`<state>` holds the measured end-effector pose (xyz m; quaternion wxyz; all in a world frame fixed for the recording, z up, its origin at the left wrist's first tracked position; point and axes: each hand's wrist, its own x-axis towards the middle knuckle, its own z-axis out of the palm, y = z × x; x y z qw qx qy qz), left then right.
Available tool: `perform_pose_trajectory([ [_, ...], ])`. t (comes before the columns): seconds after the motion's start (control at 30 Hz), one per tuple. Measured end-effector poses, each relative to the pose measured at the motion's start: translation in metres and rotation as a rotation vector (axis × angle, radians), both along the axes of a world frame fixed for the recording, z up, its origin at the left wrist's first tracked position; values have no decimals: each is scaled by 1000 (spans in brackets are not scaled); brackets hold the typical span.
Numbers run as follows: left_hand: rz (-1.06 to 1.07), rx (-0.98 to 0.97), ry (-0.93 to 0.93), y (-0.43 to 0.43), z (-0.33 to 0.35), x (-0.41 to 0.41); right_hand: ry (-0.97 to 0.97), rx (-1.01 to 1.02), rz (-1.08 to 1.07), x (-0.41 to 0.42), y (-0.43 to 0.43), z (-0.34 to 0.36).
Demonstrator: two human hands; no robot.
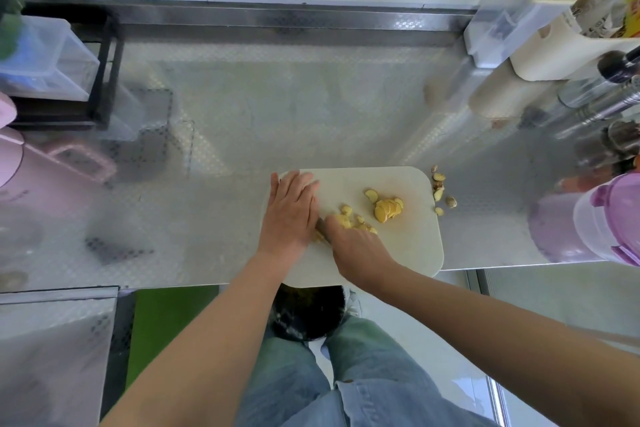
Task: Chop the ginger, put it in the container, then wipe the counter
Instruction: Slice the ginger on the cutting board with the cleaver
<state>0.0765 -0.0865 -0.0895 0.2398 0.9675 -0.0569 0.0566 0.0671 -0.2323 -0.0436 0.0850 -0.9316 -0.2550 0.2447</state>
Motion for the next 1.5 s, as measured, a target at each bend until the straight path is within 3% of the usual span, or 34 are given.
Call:
perform_pose_trajectory([
  [0.23, 327, -65, 30, 5, 18, -20, 21, 67, -163, 10, -4, 0],
  [0.4, 298, -226, 224, -1, 15, -37, 10, 110, -149, 12, -12, 1],
  [0.57, 262, -187, 273, -15, 15, -35, 24, 185, -238, 8, -20, 2],
  [0.77, 224, -69, 276, -20, 11, -27, 49, 307, -363, 4, -34, -3],
  [1.4, 551, -289, 283, -13, 12, -30, 65, 356, -352, 2, -37, -2],
  [1.5, 505, -258, 314, -6, 9, -22, 55, 339, -367, 4, -42, -3],
])
